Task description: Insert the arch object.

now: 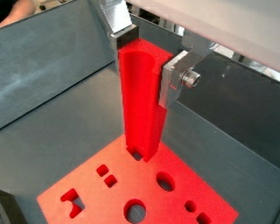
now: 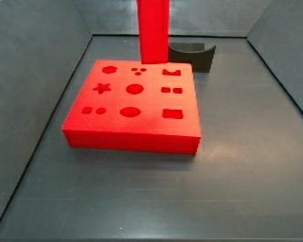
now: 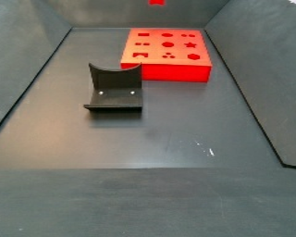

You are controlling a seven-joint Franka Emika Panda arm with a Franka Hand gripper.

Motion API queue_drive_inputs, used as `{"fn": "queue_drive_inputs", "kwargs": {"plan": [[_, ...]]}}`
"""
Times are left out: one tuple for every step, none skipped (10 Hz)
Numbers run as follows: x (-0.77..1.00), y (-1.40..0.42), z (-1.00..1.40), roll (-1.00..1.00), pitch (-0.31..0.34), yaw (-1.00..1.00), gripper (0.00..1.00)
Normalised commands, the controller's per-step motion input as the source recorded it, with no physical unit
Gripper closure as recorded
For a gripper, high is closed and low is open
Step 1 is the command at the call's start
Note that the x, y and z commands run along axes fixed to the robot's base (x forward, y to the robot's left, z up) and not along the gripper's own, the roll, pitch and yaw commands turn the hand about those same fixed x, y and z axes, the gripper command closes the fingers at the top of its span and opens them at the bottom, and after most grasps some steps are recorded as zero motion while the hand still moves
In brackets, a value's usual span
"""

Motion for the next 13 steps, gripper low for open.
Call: {"fn": "queue_drive_inputs", "kwargs": {"plan": [[0.30, 0.13, -0.17, 0.00, 0.000, 0.00, 1.00], [0.51, 0.51, -0.31, 0.01, 0.000, -0.03, 1.00], [0.69, 0.74, -0.35, 0.00, 0.000, -0.13, 1.00], [0.69, 0.72, -0.37, 0.00, 0.000, -0.15, 1.00], [0.69, 0.71, -0.37, 0.01, 0.000, -0.15, 1.00], [0.71, 0.70, -0.35, 0.01, 0.000, -0.15, 1.00], [0.72, 0.68, -0.35, 0.01, 0.000, -0.15, 1.00], [0.73, 0.67, -0.34, 0.00, 0.000, -0.17, 1.00], [0.67, 0.67, -0.37, 0.00, 0.000, -0.20, 1.00], [0.26, 0.58, -0.42, -0.07, 0.000, -0.38, 1.00], [-0.07, 0.32, -0.36, -0.10, 0.043, -0.35, 1.00], [-0.35, 0.21, -0.39, -0.15, 0.000, -0.36, 1.00], [-0.47, 0.11, -0.28, -0.13, 0.000, -0.42, 1.00]]}}
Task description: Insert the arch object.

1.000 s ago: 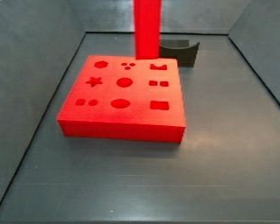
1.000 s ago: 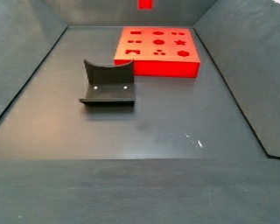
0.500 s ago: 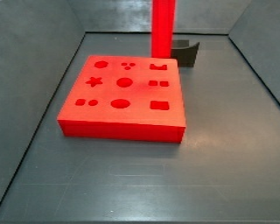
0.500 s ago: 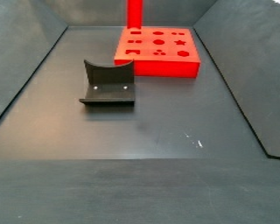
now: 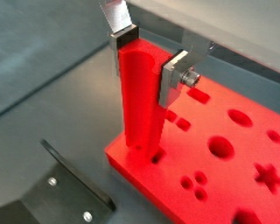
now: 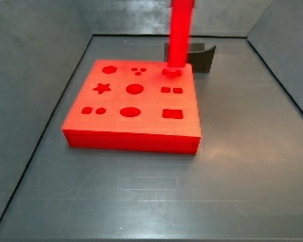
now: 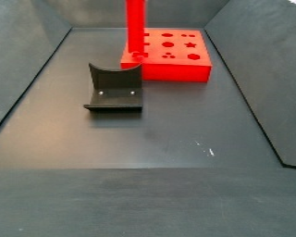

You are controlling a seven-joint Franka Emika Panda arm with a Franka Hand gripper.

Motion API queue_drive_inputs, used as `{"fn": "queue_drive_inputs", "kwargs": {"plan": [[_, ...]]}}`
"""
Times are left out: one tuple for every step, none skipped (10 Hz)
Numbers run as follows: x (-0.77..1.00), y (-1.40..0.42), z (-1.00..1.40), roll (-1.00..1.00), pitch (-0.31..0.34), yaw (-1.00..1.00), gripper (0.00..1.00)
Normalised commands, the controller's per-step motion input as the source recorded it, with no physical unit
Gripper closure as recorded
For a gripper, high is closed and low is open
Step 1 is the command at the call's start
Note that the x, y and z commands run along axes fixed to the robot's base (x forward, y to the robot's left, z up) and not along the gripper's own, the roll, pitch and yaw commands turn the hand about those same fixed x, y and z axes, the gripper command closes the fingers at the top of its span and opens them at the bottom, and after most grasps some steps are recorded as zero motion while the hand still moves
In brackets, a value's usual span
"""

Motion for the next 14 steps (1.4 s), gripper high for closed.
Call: {"fn": "queue_drive_inputs", "kwargs": {"plan": [[-0.42, 0.01, -0.03, -0.12, -0.009, -0.33, 1.00], [-0.19, 0.00, 0.00, -0.10, -0.030, -0.15, 1.00], [0.09, -0.12, 0.00, -0.05, -0.004, 0.00, 1.00], [0.38, 0.00, -0.10, -0.07, 0.000, 0.10, 1.00], [0.45, 0.02, -0.17, -0.11, 0.000, 0.22, 1.00], [0.32, 0.00, -0.20, -0.10, 0.000, 0.31, 1.00], [0.00, 0.00, -0.22, -0.03, 0.000, 0.31, 1.00], [-0.02, -0.11, -0.19, 0.00, 0.000, 0.39, 1.00], [-0.09, -0.11, -0.11, 0.00, -0.019, 0.40, 1.00], [-0.32, -0.09, -0.16, 0.00, -0.031, 0.30, 1.00], [-0.24, -0.20, -0.10, 0.00, -0.027, 0.28, 1.00], [-0.10, -0.19, -0.11, 0.00, -0.020, 0.22, 1.00], [-0.09, -0.06, -0.14, -0.05, -0.020, 0.05, 1.00], [0.09, 0.00, -0.24, -0.08, -0.004, 0.00, 1.00]]}}
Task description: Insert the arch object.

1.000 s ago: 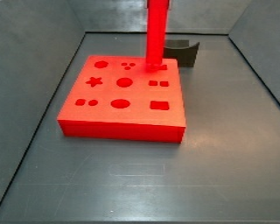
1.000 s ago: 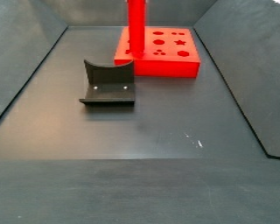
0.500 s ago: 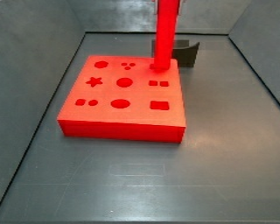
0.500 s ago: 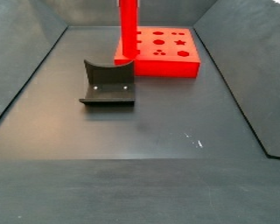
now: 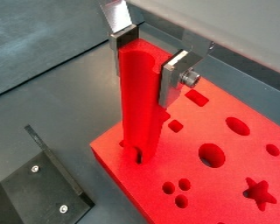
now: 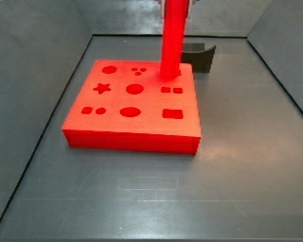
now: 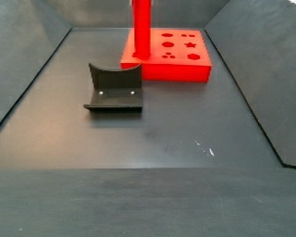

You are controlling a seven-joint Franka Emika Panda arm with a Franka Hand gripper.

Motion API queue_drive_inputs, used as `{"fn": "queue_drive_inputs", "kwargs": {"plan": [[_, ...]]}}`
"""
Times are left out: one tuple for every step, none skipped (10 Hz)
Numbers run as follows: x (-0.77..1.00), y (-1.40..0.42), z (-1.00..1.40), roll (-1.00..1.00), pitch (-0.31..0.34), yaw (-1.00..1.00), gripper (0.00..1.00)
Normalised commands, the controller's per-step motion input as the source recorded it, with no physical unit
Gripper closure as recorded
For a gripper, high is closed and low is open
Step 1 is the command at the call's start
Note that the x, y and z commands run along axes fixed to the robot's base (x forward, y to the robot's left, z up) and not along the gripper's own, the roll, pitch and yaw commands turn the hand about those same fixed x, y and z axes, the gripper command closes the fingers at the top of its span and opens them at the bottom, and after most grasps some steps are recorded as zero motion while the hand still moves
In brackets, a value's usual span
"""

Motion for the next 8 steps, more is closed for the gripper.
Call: {"fn": "queue_drive_inputs", "kwargs": {"plan": [[0.17, 0.17, -0.22, -0.03, 0.000, -0.06, 1.00], [0.11, 0.22, -0.15, 0.00, 0.000, -0.29, 1.00], [0.00, 0.07, -0.18, -0.02, 0.000, -0.39, 1.00], [-0.06, 0.00, -0.21, -0.10, 0.000, -0.32, 1.00], [-0.12, 0.00, -0.25, -0.06, -0.027, -0.28, 1.00], [-0.20, -0.11, -0.19, -0.01, -0.004, -0.26, 1.00], [-0.11, -0.14, -0.11, -0.02, -0.009, -0.13, 1.00], [0.00, -0.16, -0.09, -0.01, 0.000, 0.00, 1.00]]}}
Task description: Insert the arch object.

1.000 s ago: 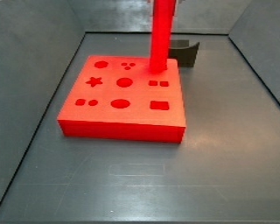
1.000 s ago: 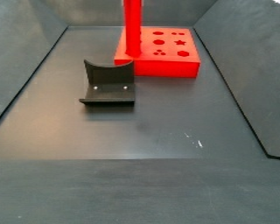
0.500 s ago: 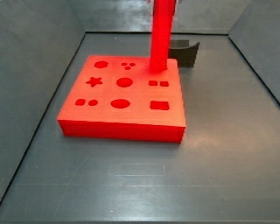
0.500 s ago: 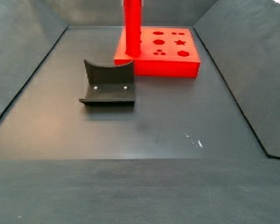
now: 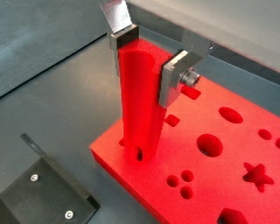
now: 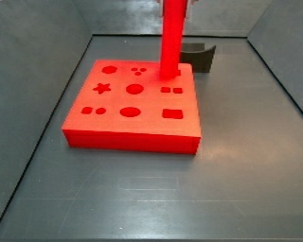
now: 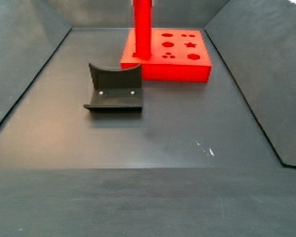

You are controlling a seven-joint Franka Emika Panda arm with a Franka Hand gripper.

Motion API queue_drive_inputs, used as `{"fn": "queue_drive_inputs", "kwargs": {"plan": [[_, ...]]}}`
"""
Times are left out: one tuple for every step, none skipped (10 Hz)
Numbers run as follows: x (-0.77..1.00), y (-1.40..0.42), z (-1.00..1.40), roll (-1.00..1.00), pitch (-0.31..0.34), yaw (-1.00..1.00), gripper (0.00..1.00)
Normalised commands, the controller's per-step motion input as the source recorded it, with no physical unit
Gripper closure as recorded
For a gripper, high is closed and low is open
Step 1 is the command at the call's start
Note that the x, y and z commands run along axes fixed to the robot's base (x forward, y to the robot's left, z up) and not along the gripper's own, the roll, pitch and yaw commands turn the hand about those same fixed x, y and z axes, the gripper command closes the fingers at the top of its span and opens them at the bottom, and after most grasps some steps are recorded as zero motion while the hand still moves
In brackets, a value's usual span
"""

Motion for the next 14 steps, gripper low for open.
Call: {"fn": "queue_drive_inputs", "kwargs": {"plan": [[0.00, -0.06, -0.20, 0.00, 0.000, 0.00, 1.00], [0.08, 0.00, -0.27, 0.01, 0.000, 0.03, 1.00], [0.14, 0.00, -0.23, 0.00, 0.000, 0.04, 1.00], [0.11, 0.00, -0.22, 0.00, 0.000, 0.03, 1.00], [0.02, 0.00, -0.23, 0.00, 0.000, 0.00, 1.00], [0.03, 0.00, -0.21, 0.00, 0.000, 0.00, 1.00], [0.04, 0.00, -0.18, 0.00, 0.000, 0.00, 1.00], [0.05, 0.00, -0.17, 0.00, 0.000, 0.00, 1.00], [0.14, 0.00, -0.12, 0.00, 0.000, 0.00, 1.00], [0.28, 0.00, -0.05, 0.00, 0.000, 0.00, 1.00], [0.35, 0.00, -0.03, -0.01, 0.001, 0.00, 1.00], [0.21, 0.00, -0.09, -0.01, 0.000, 0.00, 1.00], [0.06, 0.00, -0.12, 0.00, 0.000, 0.00, 1.00], [0.00, 0.00, -0.17, 0.00, 0.000, 0.00, 1.00]]}}
